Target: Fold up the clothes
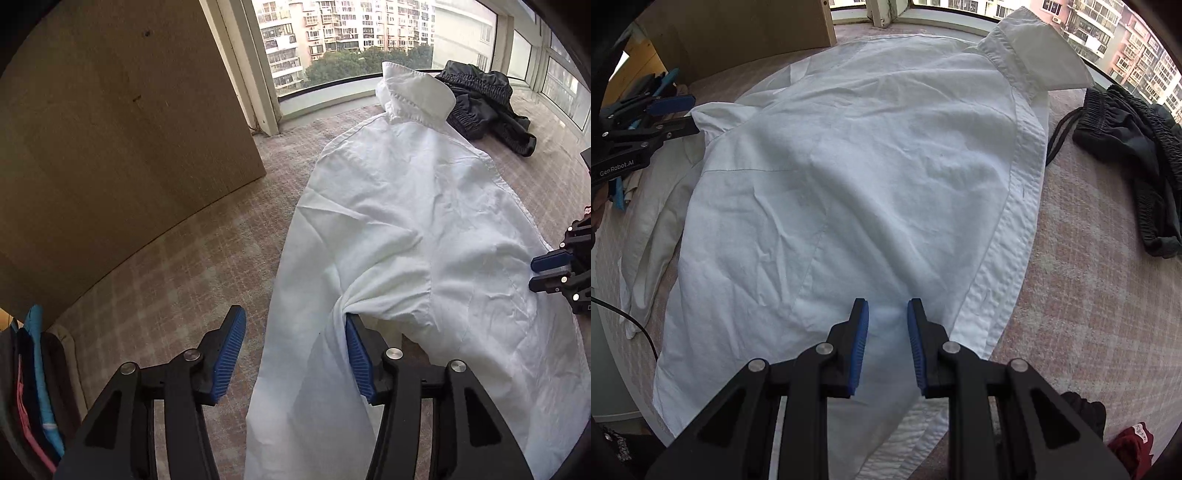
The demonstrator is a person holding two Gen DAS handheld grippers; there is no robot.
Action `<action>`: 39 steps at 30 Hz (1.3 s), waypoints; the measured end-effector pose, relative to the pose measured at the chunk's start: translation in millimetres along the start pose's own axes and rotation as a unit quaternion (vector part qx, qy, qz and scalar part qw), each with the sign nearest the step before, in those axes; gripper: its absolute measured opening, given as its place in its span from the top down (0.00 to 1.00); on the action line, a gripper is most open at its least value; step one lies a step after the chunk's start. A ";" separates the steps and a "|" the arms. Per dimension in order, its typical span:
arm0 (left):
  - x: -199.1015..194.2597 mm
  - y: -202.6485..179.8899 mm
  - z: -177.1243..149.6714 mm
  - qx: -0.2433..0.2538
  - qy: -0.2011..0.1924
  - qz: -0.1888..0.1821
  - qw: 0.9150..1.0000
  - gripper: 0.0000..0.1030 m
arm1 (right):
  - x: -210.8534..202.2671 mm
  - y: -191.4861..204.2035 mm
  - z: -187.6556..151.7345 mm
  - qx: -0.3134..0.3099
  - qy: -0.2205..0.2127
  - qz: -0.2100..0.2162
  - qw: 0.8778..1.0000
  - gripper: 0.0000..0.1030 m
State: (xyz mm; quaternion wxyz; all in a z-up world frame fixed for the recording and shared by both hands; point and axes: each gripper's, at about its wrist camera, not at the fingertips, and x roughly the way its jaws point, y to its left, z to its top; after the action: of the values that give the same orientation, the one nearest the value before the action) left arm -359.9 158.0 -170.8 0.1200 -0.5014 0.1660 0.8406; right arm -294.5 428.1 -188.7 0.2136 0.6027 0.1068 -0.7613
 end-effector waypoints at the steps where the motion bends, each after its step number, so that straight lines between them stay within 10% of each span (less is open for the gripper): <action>1: -3.7 -2.9 -4.3 0.002 0.003 -0.005 1.000 0.50 | -1.4 -0.8 0.4 0.003 0.000 0.000 1.000 0.78; 11: -48.9 -65.6 -86.1 -0.020 0.034 -0.150 0.988 0.51 | -41.4 21.1 17.0 -0.019 -0.033 0.047 0.998 0.79; 21: -28.4 -82.6 -125.3 -0.116 0.042 -0.260 0.958 0.48 | -20.1 57.8 82.6 -0.071 -0.006 0.060 0.996 0.79; 25: -29.8 -83.8 -128.0 -0.133 0.037 -0.287 0.948 0.92 | -3.1 71.2 89.6 -0.095 0.018 0.047 0.994 0.79; 28: -34.2 -83.6 -132.5 -0.140 0.034 -0.288 0.947 0.95 | 18.7 79.4 94.2 -0.120 0.025 0.029 0.992 0.79; 35: -44.6 -83.1 -142.9 -0.156 0.029 -0.291 0.944 0.92 | 4.7 92.6 81.2 -0.148 0.005 0.035 0.988 0.79; 39: -44.5 -78.9 -152.4 -0.171 0.040 -0.273 0.946 0.65 | 12.8 109.6 60.0 -0.189 0.036 0.030 0.981 0.79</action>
State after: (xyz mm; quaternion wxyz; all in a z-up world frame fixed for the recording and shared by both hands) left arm -187.5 167.9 -211.3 0.2509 -0.5740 -0.1186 0.7704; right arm -299.4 303.3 -175.6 0.3422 0.5810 0.2385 -0.6989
